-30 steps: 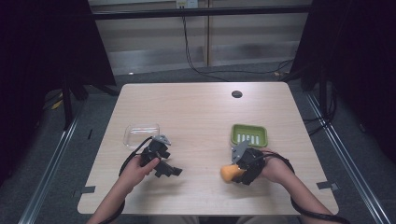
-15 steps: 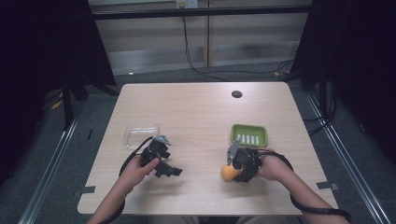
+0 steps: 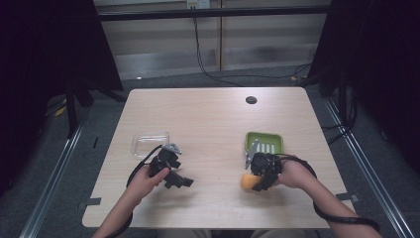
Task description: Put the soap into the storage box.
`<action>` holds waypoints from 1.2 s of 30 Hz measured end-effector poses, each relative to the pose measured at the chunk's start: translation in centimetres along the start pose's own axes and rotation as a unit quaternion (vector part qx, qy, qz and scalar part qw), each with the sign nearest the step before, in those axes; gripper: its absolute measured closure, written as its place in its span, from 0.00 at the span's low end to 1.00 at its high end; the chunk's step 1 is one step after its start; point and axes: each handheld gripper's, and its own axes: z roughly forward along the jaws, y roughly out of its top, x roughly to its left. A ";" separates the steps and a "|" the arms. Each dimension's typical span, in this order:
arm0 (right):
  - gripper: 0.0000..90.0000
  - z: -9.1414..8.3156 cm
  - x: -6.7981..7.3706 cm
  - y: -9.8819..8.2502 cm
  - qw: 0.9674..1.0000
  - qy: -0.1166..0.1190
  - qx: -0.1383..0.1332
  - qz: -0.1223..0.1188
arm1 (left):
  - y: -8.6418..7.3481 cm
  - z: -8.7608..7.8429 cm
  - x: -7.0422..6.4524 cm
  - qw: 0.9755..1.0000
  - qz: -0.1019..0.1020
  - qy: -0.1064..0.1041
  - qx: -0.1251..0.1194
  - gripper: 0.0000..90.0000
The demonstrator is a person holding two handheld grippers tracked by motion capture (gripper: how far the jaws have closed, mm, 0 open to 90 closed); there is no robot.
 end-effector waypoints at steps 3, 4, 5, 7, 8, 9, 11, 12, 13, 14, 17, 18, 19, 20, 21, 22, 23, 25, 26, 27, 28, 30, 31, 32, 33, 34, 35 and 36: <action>0.56 -0.4 -0.3 -0.1 1.000 -0.005 -0.001 -0.002 | 0.0 0.0 0.0 1.000 0.001 0.001 0.004 0.04; 0.56 -0.6 -0.2 -0.2 1.000 -0.004 0.001 0.015 | 0.0 0.0 0.0 1.000 0.001 -0.001 0.001 0.04; 0.56 -0.7 -0.4 -0.2 1.000 -0.002 -0.002 0.013 | 0.0 0.0 0.0 1.000 0.002 -0.001 0.001 0.04; 0.56 -1.0 -0.5 -0.3 1.000 -0.008 -0.004 0.016 | 0.0 0.0 0.0 1.000 0.002 -0.001 0.001 0.04; 0.56 -1.2 -0.6 -0.3 1.000 -0.003 -0.003 0.011 | 0.0 0.0 0.0 1.000 0.001 0.000 0.001 0.04; 0.56 -1.3 -0.6 -0.3 1.000 -0.009 -0.002 0.011 | 0.0 0.0 0.0 1.000 0.001 -0.002 0.002 0.04; 0.56 -1.5 -0.7 -0.4 1.000 -0.007 -0.004 0.014 | 0.0 0.0 0.0 1.000 -0.001 -0.002 0.002 0.04; 0.56 -1.6 -0.7 -0.4 1.000 -0.010 -0.005 0.016 | 0.0 0.1 -0.1 1.000 -0.004 -0.003 0.001 0.04; 0.56 -1.7 -0.7 -0.4 1.000 -0.008 -0.002 0.017 | 0.0 0.1 -0.1 1.000 -0.004 -0.003 0.001 0.04; 0.56 -1.8 -0.7 -0.4 1.000 -0.008 -0.002 0.021 | 0.0 0.1 0.0 1.000 -0.002 -0.004 0.001 0.04; 0.56 -2.2 -0.9 -0.4 1.000 -0.008 -0.005 0.021 | 0.0 0.1 0.0 1.000 -0.002 -0.003 0.002 0.04; 0.56 -2.3 -0.9 -0.5 1.000 -0.009 -0.006 0.025 | 0.0 0.1 -0.1 1.000 -0.004 -0.004 0.001 0.04; 0.56 -2.4 -0.9 -0.5 1.000 -0.010 -0.007 0.025 | 0.0 0.1 -0.1 1.000 -0.004 -0.004 0.001 0.04; 0.56 -2.6 -1.0 -0.5 1.000 -0.011 -0.007 0.025 | 0.0 0.1 -0.1 1.000 -0.003 -0.003 0.000 0.05; 0.56 -2.7 -0.9 -0.5 0.999 -0.011 -0.008 0.029 | 0.0 0.0 0.0 1.000 -0.003 -0.003 0.001 0.04; 0.56 -2.8 -1.0 -0.4 1.000 -0.014 -0.009 0.022 | 0.0 0.0 0.0 1.000 -0.001 -0.002 0.001 0.04; 0.56 -2.9 -1.1 -0.4 1.000 -0.012 -0.009 0.022 | 0.0 0.1 -0.1 1.000 -0.003 -0.003 0.001 0.04; 0.56 -3.2 -1.1 -0.4 1.000 -0.013 -0.007 0.025 | 0.0 0.1 -0.1 1.000 -0.003 -0.004 0.001 0.05; 0.56 -3.2 -1.1 -0.4 1.000 -0.013 -0.007 0.025 | 0.0 0.1 -0.1 1.000 -0.003 -0.004 0.001 0.05; 0.56 -3.2 -1.1 -0.4 1.000 -0.014 -0.007 0.022 | 0.0 0.1 -0.1 1.000 -0.003 -0.005 -0.001 0.04; 0.56 -3.3 -1.1 -0.4 1.000 -0.015 -0.007 0.024 | 0.0 0.1 -0.1 1.000 -0.002 -0.005 0.000 0.04; 0.56 -3.5 -1.2 -0.3 1.000 -0.016 -0.006 0.023 | 0.0 0.1 -0.1 1.000 -0.003 -0.005 -0.001 0.04; 0.56 -3.5 -1.2 -0.4 1.000 -0.015 -0.008 0.022 | 0.0 0.1 -0.1 1.000 -0.004 -0.004 0.000 0.04; 0.56 -3.6 -1.2 -0.4 1.000 -0.017 -0.010 0.021 | 0.0 0.1 -0.1 1.000 -0.004 -0.003 0.001 0.04; 0.56 -3.7 -1.2 -0.4 0.999 -0.017 -0.010 0.026 | 0.0 0.1 -0.1 1.000 -0.002 -0.002 0.003 0.04; 0.56 -3.8 -1.3 -0.4 1.000 -0.016 -0.011 0.023 | 0.0 0.1 -0.1 1.000 -0.003 -0.002 0.003 0.04; 0.56 -3.9 -1.2 -0.4 0.999 -0.015 -0.008 0.028 | 0.0 0.1 -0.1 1.000 -0.003 -0.002 0.002 0.04; 0.56 -3.9 -1.3 -0.3 0.999 -0.016 -0.012 0.026 | 0.0 0.1 -0.1 1.000 -0.003 -0.002 0.001 0.04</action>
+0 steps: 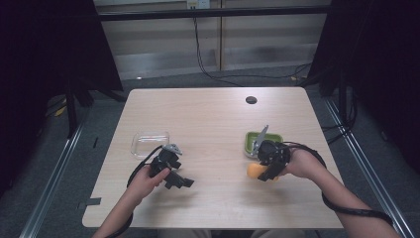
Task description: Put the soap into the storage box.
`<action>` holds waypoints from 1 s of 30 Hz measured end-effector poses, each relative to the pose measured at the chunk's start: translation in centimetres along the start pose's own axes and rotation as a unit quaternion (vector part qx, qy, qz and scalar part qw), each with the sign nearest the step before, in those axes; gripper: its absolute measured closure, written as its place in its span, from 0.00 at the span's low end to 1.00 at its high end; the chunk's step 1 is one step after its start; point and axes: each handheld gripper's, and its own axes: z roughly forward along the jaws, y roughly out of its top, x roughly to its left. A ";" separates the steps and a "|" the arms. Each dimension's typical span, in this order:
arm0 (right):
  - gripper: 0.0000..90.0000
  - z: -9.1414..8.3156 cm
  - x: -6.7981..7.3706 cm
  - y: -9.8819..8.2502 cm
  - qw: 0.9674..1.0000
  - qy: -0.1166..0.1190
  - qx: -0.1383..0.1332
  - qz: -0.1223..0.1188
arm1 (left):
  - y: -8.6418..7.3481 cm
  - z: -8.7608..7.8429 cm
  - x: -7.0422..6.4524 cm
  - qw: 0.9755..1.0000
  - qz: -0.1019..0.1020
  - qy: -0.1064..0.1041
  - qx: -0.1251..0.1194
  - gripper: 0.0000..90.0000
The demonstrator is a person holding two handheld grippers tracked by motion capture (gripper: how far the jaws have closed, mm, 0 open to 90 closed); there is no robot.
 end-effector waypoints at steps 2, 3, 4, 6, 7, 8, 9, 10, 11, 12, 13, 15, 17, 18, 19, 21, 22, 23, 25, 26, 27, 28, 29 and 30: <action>0.56 -0.1 -0.2 0.0 1.000 -0.002 -0.002 -0.007 | 0.0 0.0 0.0 1.000 0.000 0.000 -0.001 0.04; 0.56 -0.2 -0.2 0.0 1.000 -0.002 -0.001 -0.004 | 0.0 0.0 0.0 1.000 0.000 -0.002 -0.002 0.05; 0.56 -0.2 -0.3 0.0 1.000 -0.001 -0.001 -0.007 | 0.0 -0.1 0.0 1.000 0.002 0.001 0.001 0.04; 0.56 -0.4 -0.3 0.0 1.000 0.000 -0.003 0.000 | 0.0 -0.1 0.0 1.000 0.003 0.001 0.000 0.04; 0.56 -0.4 -0.4 0.0 1.000 0.000 -0.005 -0.004 | 0.0 -0.1 0.0 1.000 0.002 0.001 0.001 0.04; 0.56 -0.4 -0.4 0.0 1.000 -0.004 -0.004 -0.001 | 0.0 -0.1 0.0 1.000 0.000 0.000 0.000 0.04; 0.56 -0.5 -0.5 0.1 1.000 -0.006 -0.006 -0.004 | 0.0 0.0 0.0 1.000 0.001 0.000 0.000 0.04; 0.56 -0.5 -0.5 0.1 1.000 -0.006 -0.007 -0.003 | 0.0 0.0 -0.1 1.000 0.002 0.001 0.001 0.04; 0.56 -0.5 -0.5 0.1 1.000 -0.007 -0.007 -0.004 | 0.1 0.0 0.0 1.000 0.005 0.002 0.004 0.04; 0.56 -0.6 -0.6 0.1 1.000 -0.008 -0.008 -0.004 | 0.1 0.0 -0.1 1.000 0.004 0.002 0.005 0.04; 0.56 -0.6 -0.6 0.1 1.000 -0.007 -0.005 -0.003 | 0.1 0.0 -0.1 1.000 0.003 0.001 0.002 0.04; 0.56 -0.7 -0.7 0.1 1.000 -0.008 -0.003 -0.001 | 0.0 -0.1 0.0 1.000 0.004 0.003 0.005 0.04; 0.56 -0.8 -0.8 0.1 1.000 -0.009 -0.005 -0.002 | 0.0 -0.1 0.0 1.000 0.002 0.002 0.003 0.05; 0.56 -0.9 -0.8 0.1 1.000 -0.009 -0.003 -0.004 | 0.0 -0.1 0.0 1.000 0.005 0.002 0.005 0.04; 0.56 -0.9 -0.8 0.1 1.000 -0.011 -0.004 0.000 | 0.0 -0.1 0.0 1.000 0.004 0.001 0.003 0.04; 0.56 -0.9 -0.9 0.1 1.000 -0.013 -0.007 -0.004 | 0.1 -0.1 -0.1 1.000 0.003 0.004 0.005 0.04; 0.56 -1.0 -0.9 0.0 1.000 -0.012 -0.006 -0.002 | 0.1 -0.1 -0.1 1.000 0.003 0.002 0.003 0.04; 0.56 -1.0 -1.0 0.0 1.000 -0.008 -0.005 -0.004 | 0.1 -0.1 0.1 1.000 0.014 0.003 0.010 0.04; 0.56 -1.0 -1.1 0.0 1.000 -0.014 -0.009 -0.004 | 0.0 0.0 -0.1 1.000 0.004 0.003 0.002 0.04; 0.56 -1.1 -1.1 0.0 1.000 -0.012 -0.008 -0.002 | 0.1 -0.1 -0.1 1.000 0.004 0.004 0.005 0.04; 0.56 -1.1 -1.2 -0.1 1.000 -0.011 -0.009 0.001 | 0.0 0.0 -0.1 1.000 0.004 0.003 0.002 0.04; 0.56 -1.1 -1.2 -0.1 1.000 -0.014 -0.011 -0.002 | 0.0 0.0 -0.1 1.000 0.004 0.003 0.002 0.04; 0.56 -1.1 -1.3 -0.1 1.000 -0.012 -0.009 -0.003 | 0.1 -0.1 -0.1 1.000 0.004 0.004 0.004 0.04; 0.56 -1.1 -1.3 -0.1 1.000 -0.015 -0.010 -0.002 | 0.1 0.0 -0.1 1.000 0.004 0.003 0.004 0.04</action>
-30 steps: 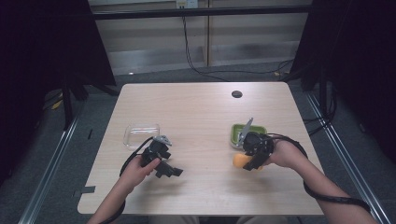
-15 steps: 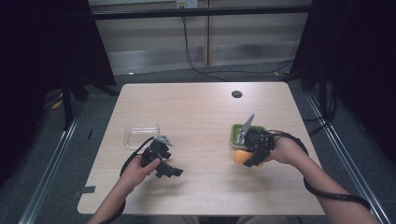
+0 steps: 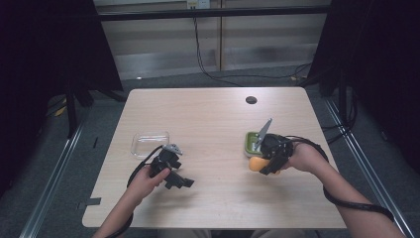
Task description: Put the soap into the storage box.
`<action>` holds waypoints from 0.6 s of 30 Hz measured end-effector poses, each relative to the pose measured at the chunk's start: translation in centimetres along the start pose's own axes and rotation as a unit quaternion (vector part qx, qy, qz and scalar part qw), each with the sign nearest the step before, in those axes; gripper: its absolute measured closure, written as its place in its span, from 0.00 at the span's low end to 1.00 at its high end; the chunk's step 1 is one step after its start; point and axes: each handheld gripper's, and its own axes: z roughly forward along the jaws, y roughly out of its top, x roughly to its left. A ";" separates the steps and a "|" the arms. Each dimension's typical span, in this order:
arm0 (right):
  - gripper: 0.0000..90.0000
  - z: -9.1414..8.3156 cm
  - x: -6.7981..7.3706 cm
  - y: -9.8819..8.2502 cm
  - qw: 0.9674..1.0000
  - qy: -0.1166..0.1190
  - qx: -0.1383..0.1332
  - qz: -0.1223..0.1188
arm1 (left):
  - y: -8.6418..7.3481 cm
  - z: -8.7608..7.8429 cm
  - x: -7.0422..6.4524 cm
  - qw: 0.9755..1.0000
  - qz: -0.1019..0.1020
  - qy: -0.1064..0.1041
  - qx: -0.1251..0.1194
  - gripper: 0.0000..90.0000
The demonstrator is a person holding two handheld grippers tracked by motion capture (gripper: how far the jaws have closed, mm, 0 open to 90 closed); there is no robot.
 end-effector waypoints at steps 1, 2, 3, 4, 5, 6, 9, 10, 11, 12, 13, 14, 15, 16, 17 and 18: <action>0.56 0.0 -0.1 0.0 1.000 0.001 0.001 0.001 | 0.0 0.0 0.0 1.000 0.000 0.000 -0.001 0.04; 0.56 0.0 -0.1 0.0 1.000 0.000 0.001 0.001 | 0.0 0.1 0.0 1.000 -0.002 -0.001 -0.003 0.04; 0.56 -0.1 -0.2 0.0 1.000 0.002 0.002 0.001 | 0.0 0.1 0.0 1.000 -0.001 -0.001 -0.002 0.04; 0.56 -0.1 -0.2 0.0 1.000 0.003 0.002 0.002 | -0.1 0.1 0.0 1.000 -0.001 -0.002 -0.003 0.04; 0.56 -0.1 -0.2 0.0 1.000 0.003 0.002 0.006 | 0.0 0.1 0.0 1.000 -0.003 -0.002 -0.002 0.04; 0.56 -0.1 -0.3 0.0 1.000 0.000 0.001 0.001 | 0.0 0.1 0.0 1.000 -0.002 -0.001 -0.002 0.04; 0.56 -0.2 -0.5 0.0 1.000 0.000 -0.001 0.004 | -0.1 0.1 0.0 1.000 -0.003 -0.002 -0.003 0.05; 0.56 -0.3 -0.5 0.0 1.000 0.002 0.001 0.005 | -0.1 0.0 0.1 1.000 -0.002 -0.002 -0.001 0.04; 0.56 -0.3 -0.6 0.0 1.000 0.000 0.002 0.006 | -0.1 0.1 0.0 1.000 -0.004 -0.002 -0.003 0.04; 0.56 -0.3 -0.6 0.0 1.000 -0.001 0.003 0.004 | -0.1 0.1 0.0 1.000 -0.003 -0.002 -0.003 0.04; 0.56 -0.3 -0.6 0.0 1.000 -0.001 0.003 0.003 | -0.1 0.1 0.0 1.000 -0.003 -0.002 -0.003 0.04; 0.56 -0.3 -0.6 0.0 1.000 -0.002 0.005 0.013 | 0.0 0.1 0.0 1.000 -0.001 -0.003 -0.002 0.04; 0.56 -0.3 -0.7 0.0 1.000 -0.003 0.005 0.006 | 0.0 0.1 0.0 1.000 -0.002 -0.001 -0.003 0.04; 0.56 -0.3 -0.8 0.0 1.000 -0.001 0.004 0.001 | 0.0 0.1 0.0 1.000 -0.002 -0.001 -0.001 0.04; 0.56 -0.4 -0.8 0.1 1.000 -0.004 0.004 0.005 | 0.0 0.1 0.0 1.000 -0.003 -0.002 -0.003 0.04; 0.56 -0.5 -0.8 0.1 1.000 -0.003 0.007 0.011 | 0.0 0.1 0.0 1.000 -0.001 -0.003 -0.002 0.04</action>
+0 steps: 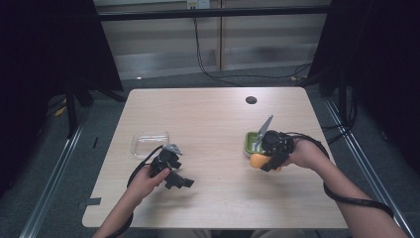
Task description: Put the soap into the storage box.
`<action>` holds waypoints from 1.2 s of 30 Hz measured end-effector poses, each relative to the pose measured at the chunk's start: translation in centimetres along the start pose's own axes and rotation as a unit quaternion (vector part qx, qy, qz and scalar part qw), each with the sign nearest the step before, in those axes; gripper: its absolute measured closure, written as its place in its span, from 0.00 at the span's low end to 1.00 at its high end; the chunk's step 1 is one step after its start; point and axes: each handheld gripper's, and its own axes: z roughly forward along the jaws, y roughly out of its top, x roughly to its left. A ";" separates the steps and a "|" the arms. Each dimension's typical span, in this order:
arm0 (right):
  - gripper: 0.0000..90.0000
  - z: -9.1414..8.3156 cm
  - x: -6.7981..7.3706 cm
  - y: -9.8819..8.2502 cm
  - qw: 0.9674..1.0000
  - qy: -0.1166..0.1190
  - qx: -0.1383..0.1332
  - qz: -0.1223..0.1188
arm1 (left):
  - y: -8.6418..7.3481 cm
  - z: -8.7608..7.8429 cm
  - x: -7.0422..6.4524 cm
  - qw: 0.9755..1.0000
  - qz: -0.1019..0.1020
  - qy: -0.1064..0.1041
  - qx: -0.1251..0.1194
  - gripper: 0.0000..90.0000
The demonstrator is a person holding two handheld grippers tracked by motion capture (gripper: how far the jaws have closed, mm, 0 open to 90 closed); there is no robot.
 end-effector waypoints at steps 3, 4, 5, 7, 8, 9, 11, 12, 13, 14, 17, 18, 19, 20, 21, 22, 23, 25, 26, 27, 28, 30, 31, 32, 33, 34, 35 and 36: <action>0.56 -0.2 -0.3 0.0 1.000 -0.003 -0.006 -0.003 | 0.0 0.0 0.0 1.000 -0.003 0.000 -0.001 0.04; 0.56 -0.3 -0.4 0.1 1.000 -0.005 -0.005 -0.005 | 0.0 0.0 0.0 1.000 -0.001 0.000 -0.001 0.04; 0.56 -0.3 -0.4 0.1 1.000 -0.006 -0.003 0.002 | 0.0 0.0 0.0 1.000 0.000 0.000 0.000 0.04; 0.56 -0.4 -0.6 0.2 1.000 -0.007 -0.007 -0.004 | 0.0 0.0 0.0 1.000 -0.001 -0.001 0.000 0.04; 0.56 -0.5 -0.7 0.2 1.000 -0.008 -0.005 -0.002 | 0.0 -0.2 0.3 1.000 0.020 0.000 0.015 0.04; 0.56 -0.5 -0.7 0.3 1.000 -0.008 -0.005 -0.005 | 0.0 -0.2 0.4 1.000 0.022 0.000 0.016 0.04; 0.56 -0.6 -0.8 0.3 1.000 -0.006 -0.003 -0.001 | 0.0 -0.2 0.4 1.000 0.023 0.001 0.019 0.04; 0.56 -0.6 -0.9 0.4 1.000 -0.008 -0.005 -0.006 | 0.0 -0.2 0.4 1.000 0.022 0.001 0.018 0.05; 0.56 -0.6 -0.9 0.4 1.000 -0.009 -0.003 -0.003 | 0.0 -0.1 0.3 1.000 0.016 0.000 0.013 0.04; 0.56 -0.6 -1.0 0.5 1.000 -0.008 -0.002 -0.002 | 0.0 0.0 0.1 1.000 0.000 0.000 0.001 0.04; 0.56 -0.7 -1.2 0.6 1.000 -0.010 -0.005 -0.005 | 0.0 0.0 0.1 1.000 0.000 0.000 0.001 0.04; 0.56 -0.7 -1.2 0.7 1.000 -0.013 -0.006 -0.006 | 0.0 0.0 0.1 1.000 0.000 0.000 0.001 0.04; 0.56 -0.8 -1.3 0.7 1.000 -0.011 -0.006 -0.005 | 0.0 0.0 0.1 1.000 0.001 -0.001 0.001 0.04; 0.56 -0.8 -1.3 0.7 1.000 -0.009 -0.005 -0.001 | 0.0 0.0 0.1 1.000 0.001 -0.001 0.001 0.04; 0.56 -0.8 -1.4 0.7 1.000 -0.010 -0.005 -0.002 | 0.0 0.1 0.0 1.000 -0.001 -0.002 0.000 0.04; 0.56 -0.8 -1.5 0.7 1.000 -0.011 -0.007 -0.003 | 0.0 0.1 0.0 1.000 0.000 0.000 0.001 0.04; 0.56 -0.8 -1.5 0.7 1.000 -0.009 -0.006 -0.004 | 0.0 0.1 0.0 1.000 0.000 0.000 0.001 0.04; 0.56 -0.8 -1.7 0.7 1.000 -0.010 -0.005 -0.002 | 0.0 0.1 0.0 1.000 -0.001 -0.001 0.001 0.04; 0.56 -0.8 -1.7 0.7 1.000 -0.011 -0.007 -0.004 | 0.0 0.1 0.1 1.000 0.001 0.000 0.000 0.04; 0.56 -0.8 -1.8 0.7 1.000 -0.012 -0.005 0.000 | 0.0 0.0 0.1 1.000 0.002 -0.001 0.001 0.04; 0.56 -0.8 -1.9 0.7 1.000 -0.014 -0.006 -0.003 | 0.0 0.0 0.1 1.000 0.002 -0.001 0.001 0.04; 0.56 -0.9 -2.0 0.7 1.000 -0.017 -0.007 0.000 | 0.0 0.0 0.1 1.000 0.001 -0.001 0.001 0.04; 0.56 -0.9 -2.1 0.7 1.000 -0.014 -0.006 0.000 | 0.0 0.0 0.1 1.000 0.001 0.000 0.003 0.04; 0.56 -0.9 -2.1 0.6 1.000 -0.016 -0.007 0.002 | 0.0 0.0 0.1 1.000 0.002 0.000 0.002 0.04; 0.56 -0.9 -2.2 0.7 1.000 -0.016 -0.007 0.002 | 0.0 0.1 0.1 1.000 0.002 0.000 0.002 0.04; 0.56 -0.9 -2.3 0.7 1.000 -0.016 -0.007 -0.001 | 0.0 0.1 0.1 1.000 0.001 0.000 0.002 0.05; 0.56 -0.9 -2.3 0.7 1.000 -0.015 -0.004 0.000 | 0.0 0.0 0.1 1.000 0.003 0.000 0.003 0.04; 0.56 -0.9 -2.4 0.7 1.000 -0.016 -0.005 -0.001 | 0.0 0.0 0.1 1.000 0.000 0.000 0.004 0.04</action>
